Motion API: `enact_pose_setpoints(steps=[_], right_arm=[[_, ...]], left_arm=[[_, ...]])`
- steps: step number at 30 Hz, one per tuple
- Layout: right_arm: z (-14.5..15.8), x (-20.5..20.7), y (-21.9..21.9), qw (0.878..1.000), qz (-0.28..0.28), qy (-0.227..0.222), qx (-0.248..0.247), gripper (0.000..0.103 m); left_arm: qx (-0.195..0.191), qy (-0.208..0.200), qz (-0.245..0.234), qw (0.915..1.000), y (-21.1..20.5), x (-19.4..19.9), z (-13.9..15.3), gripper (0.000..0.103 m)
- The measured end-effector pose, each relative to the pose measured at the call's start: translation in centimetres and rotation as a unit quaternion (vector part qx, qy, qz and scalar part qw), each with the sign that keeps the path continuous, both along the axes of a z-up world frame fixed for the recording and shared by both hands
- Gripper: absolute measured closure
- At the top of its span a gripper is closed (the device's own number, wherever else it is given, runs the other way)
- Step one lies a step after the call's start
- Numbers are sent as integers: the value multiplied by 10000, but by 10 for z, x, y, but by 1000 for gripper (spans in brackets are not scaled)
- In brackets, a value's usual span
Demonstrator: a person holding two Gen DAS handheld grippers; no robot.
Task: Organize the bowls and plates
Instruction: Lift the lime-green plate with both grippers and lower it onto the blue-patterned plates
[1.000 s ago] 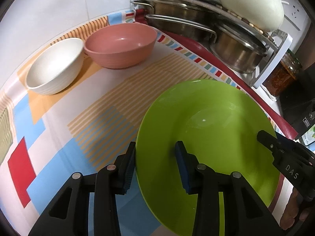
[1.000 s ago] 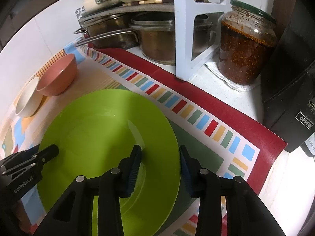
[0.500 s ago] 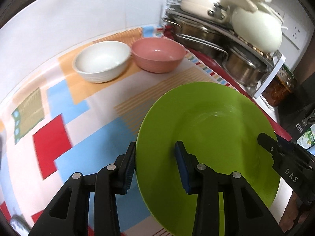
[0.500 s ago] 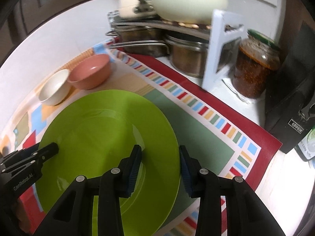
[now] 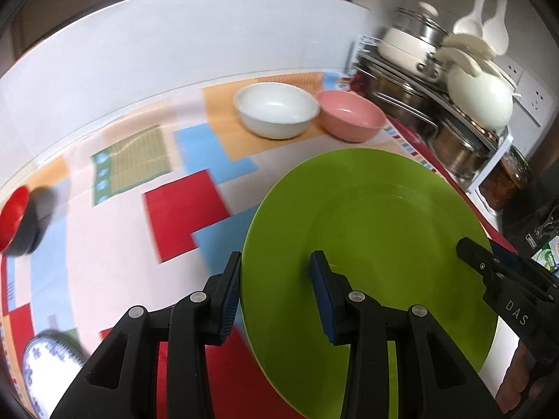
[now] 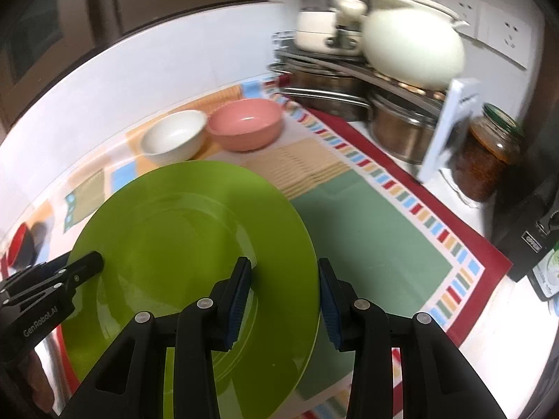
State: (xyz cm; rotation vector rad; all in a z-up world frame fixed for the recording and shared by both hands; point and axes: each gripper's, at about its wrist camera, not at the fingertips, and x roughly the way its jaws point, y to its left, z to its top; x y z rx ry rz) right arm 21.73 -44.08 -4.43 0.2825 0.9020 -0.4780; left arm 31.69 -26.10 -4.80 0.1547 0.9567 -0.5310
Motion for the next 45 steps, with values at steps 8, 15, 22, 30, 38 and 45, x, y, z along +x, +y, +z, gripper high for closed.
enact_pose_setpoints(steps=[8,15,22,30,38,45], right_arm=[[3,13,57,9987,509,-28,12,64],[5,23,103,9958,915,-28,34,64],[6,28,151,9915,1300,-29,45,64],[4,34,199,9851,1720,-5,53,64],[-1,43,247,9761,2172,30,83,64],[-4,49,287,9672,2538,62,120,64]], left_arm=[[9,-46,464,9989,66,-3,2,65],[20,-69,839,9964,123,-9,4,65],[28,-62,1216,9926,172,-17,4,65],[39,-30,1661,9861,229,-26,0,65],[72,7,2101,9776,282,-35,-3,65],[104,50,2418,9703,318,-42,-5,65]])
